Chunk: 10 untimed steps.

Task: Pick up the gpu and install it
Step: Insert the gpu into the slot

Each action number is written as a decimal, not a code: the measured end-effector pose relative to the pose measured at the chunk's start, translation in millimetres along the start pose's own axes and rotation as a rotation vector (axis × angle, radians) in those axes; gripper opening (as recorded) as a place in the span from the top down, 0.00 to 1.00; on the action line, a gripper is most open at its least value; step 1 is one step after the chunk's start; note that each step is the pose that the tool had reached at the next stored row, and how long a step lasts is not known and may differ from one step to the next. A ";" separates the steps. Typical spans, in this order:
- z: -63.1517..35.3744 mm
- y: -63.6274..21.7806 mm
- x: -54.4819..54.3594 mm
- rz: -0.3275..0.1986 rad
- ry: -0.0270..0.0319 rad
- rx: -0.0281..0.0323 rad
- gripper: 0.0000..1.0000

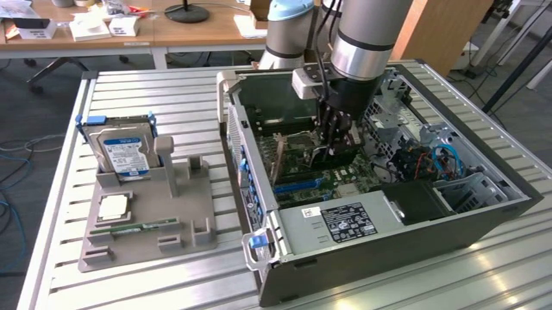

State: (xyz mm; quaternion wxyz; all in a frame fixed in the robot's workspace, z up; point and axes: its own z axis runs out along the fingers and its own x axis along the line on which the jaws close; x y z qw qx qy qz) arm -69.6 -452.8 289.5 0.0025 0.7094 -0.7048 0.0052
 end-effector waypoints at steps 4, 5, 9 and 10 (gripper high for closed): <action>3.8 0.4 0.0 0.000 -0.0002 0.0001 0.74; 4.9 0.5 -0.1 -0.001 -0.0001 0.0001 0.74; 7.6 0.7 -0.1 -0.001 -0.0001 0.0001 0.74; 7.6 0.7 -0.1 -0.001 0.0000 0.0001 0.74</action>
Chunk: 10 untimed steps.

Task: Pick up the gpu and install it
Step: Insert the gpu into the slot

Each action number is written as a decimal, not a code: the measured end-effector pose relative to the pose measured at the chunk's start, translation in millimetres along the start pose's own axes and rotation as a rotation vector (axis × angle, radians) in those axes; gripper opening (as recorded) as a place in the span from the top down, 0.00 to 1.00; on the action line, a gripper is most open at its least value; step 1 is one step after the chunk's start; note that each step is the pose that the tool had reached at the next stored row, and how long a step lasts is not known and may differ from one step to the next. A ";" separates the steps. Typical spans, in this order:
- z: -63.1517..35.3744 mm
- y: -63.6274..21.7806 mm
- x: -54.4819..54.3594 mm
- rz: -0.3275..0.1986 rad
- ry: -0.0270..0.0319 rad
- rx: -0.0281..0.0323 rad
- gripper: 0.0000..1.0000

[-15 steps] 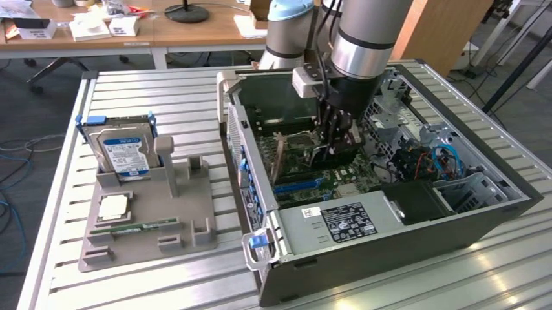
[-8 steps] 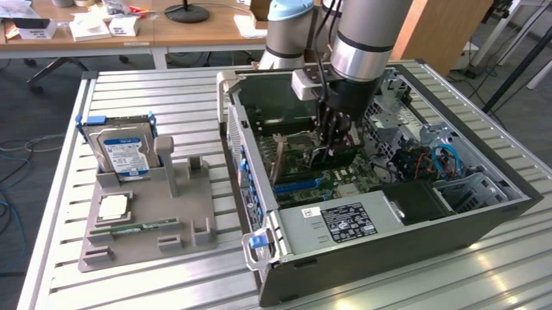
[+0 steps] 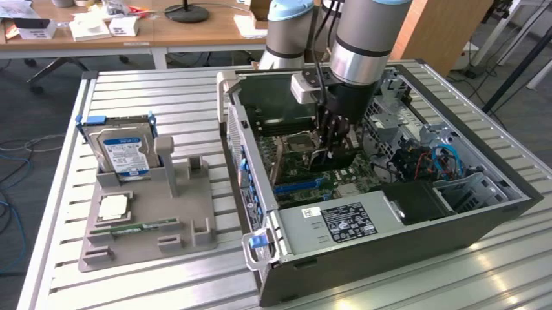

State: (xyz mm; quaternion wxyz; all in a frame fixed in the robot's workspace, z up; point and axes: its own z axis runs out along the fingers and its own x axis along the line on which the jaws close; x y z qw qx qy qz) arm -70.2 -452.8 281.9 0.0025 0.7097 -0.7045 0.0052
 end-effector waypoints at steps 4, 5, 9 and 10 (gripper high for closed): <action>0.4 2.6 -0.1 0.000 -0.0003 0.0004 0.74; 0.5 4.8 -0.1 0.000 -0.0002 0.0007 0.74; 0.7 8.6 -0.2 0.000 0.0000 0.0008 0.74; 0.7 8.8 -0.2 0.000 0.0000 0.0008 0.74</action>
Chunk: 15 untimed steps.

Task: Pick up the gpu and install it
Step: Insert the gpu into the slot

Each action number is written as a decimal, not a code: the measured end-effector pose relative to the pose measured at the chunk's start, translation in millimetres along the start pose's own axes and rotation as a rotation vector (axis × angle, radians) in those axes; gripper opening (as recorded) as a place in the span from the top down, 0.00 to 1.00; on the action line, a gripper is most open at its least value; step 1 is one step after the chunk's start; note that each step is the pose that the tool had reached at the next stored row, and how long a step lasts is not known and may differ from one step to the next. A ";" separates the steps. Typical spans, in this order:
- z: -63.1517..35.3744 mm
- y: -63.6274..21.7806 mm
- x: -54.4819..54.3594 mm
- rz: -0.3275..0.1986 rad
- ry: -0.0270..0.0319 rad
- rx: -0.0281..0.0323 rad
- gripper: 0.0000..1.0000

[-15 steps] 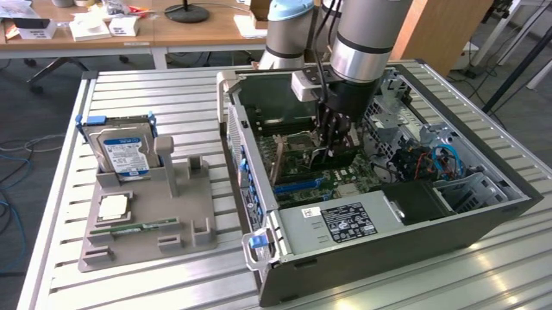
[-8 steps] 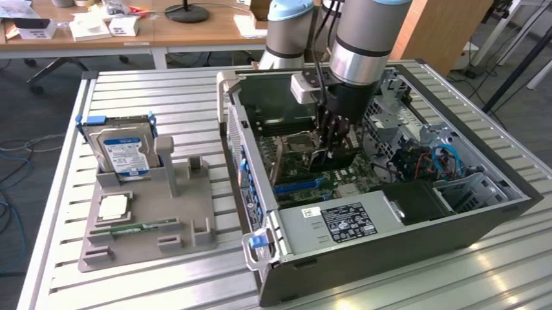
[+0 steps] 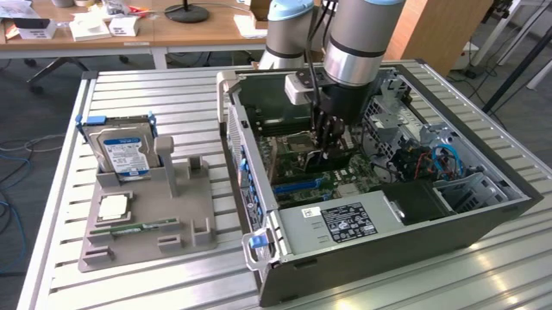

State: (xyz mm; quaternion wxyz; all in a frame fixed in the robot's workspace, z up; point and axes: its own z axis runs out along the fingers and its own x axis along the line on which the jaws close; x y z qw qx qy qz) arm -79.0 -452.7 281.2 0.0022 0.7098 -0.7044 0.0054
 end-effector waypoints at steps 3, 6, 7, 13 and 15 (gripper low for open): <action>2.8 0.8 0.0 0.000 0.0000 0.0000 0.74; 6.1 1.7 -0.1 0.000 -0.0001 0.0001 0.74; 7.2 2.0 -0.1 0.000 -0.0001 0.0000 0.74; 11.8 3.1 -0.1 0.000 0.0000 0.0000 0.74; 11.8 3.8 -0.2 0.000 0.0000 0.0000 0.74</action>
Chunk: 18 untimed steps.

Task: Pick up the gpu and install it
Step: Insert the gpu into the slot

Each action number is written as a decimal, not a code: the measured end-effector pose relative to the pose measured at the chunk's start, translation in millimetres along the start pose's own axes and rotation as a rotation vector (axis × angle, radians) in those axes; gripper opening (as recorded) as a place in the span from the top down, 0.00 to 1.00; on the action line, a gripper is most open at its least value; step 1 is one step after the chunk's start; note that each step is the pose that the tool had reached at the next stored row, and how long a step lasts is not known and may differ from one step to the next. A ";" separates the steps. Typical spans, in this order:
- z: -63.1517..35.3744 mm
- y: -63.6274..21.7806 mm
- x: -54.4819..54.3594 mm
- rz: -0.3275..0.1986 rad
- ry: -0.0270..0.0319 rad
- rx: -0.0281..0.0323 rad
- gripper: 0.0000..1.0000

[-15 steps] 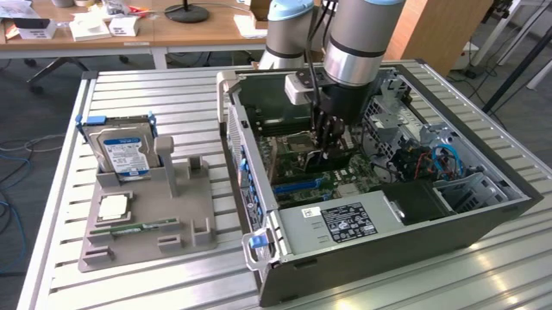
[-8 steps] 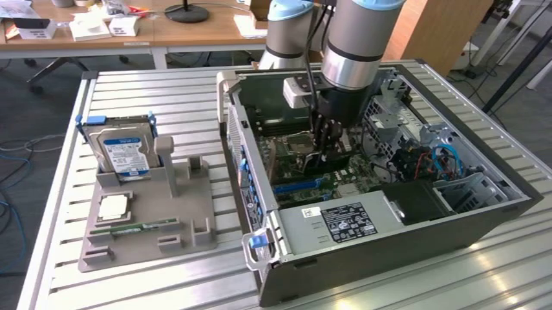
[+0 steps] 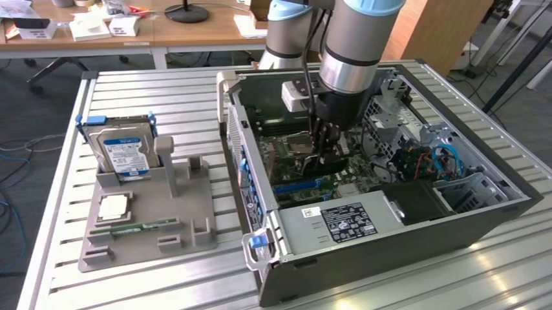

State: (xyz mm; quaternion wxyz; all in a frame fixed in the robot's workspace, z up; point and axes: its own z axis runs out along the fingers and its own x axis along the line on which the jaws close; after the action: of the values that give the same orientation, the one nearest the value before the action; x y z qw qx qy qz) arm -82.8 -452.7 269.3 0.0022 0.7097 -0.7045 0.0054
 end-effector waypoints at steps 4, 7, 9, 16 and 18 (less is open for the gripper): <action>0.1 3.4 -0.1 0.000 -0.0001 0.0001 0.74; 0.1 5.8 0.0 0.000 0.0000 0.0000 0.74; 0.1 7.3 -0.1 0.000 -0.0001 0.0000 0.74; 0.1 9.4 0.5 0.000 0.0000 0.0000 0.74; 0.1 9.6 0.5 -0.001 0.0000 0.0000 0.74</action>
State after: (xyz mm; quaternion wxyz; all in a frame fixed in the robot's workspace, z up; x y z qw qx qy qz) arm -92.4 -453.2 269.2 0.0022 0.7099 -0.7043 0.0054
